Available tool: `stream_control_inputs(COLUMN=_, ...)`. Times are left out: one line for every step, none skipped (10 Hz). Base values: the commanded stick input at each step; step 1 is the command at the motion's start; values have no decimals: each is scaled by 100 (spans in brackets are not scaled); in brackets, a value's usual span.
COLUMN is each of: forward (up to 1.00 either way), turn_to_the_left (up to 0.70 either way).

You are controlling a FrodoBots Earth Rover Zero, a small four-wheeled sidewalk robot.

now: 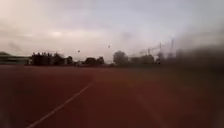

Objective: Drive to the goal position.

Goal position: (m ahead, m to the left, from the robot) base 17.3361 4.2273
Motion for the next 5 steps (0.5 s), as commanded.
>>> stream_control_inputs(forward=70, turn_to_the_left=0)
stream_control_inputs(forward=70, turn_to_the_left=0)
stream_control_inputs(forward=70, turn_to_the_left=0)
stream_control_inputs(forward=70, turn_to_the_left=1)
stream_control_inputs(forward=70, turn_to_the_left=2)
